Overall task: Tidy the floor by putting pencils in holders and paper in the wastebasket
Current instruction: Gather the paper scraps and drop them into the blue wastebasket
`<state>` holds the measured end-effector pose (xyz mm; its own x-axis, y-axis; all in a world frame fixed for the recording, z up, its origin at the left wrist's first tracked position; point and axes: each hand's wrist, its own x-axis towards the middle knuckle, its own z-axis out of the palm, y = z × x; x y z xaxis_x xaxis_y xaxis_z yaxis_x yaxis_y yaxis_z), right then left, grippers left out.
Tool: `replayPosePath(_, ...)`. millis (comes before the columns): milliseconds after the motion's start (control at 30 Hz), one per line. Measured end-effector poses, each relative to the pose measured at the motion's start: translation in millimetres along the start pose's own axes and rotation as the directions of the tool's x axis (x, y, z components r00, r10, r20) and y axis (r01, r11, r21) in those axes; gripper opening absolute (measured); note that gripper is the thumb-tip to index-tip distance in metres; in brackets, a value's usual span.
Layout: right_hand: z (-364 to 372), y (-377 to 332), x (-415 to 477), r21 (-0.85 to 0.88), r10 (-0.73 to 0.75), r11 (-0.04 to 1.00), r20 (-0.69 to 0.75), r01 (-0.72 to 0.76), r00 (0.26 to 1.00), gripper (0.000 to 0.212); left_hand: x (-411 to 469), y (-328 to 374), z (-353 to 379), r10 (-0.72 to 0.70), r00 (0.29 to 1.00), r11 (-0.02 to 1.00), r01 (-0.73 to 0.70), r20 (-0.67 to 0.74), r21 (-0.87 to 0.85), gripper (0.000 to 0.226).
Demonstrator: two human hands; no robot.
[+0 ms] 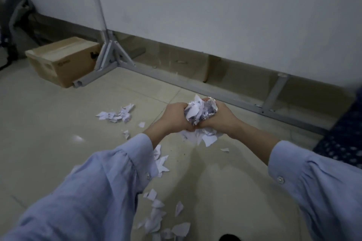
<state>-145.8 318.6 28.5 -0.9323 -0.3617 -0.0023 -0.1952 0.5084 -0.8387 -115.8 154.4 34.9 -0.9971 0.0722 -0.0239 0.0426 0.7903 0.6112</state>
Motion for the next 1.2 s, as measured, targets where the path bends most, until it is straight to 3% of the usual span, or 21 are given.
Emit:
replayPosePath(433,-125,12,-93,0.012,0.072,0.997,-0.317,-0.072,0.946,0.058,13,143,36,0.312,0.938,0.949,-0.315,0.150,-0.007,0.031)
replayPosePath(633,-169,18,-115,-0.001,0.077,0.997,-0.375,-0.083,0.924,0.058,20,195,46,0.387,0.909,0.916,-0.398,0.155,0.046,0.039)
replayPosePath(1200,-320,61,-180,-0.055,0.088,0.989,-0.525,-0.137,0.846,0.054,45,353,112,0.565,0.811,0.825,-0.561,0.151,-0.072,0.035)
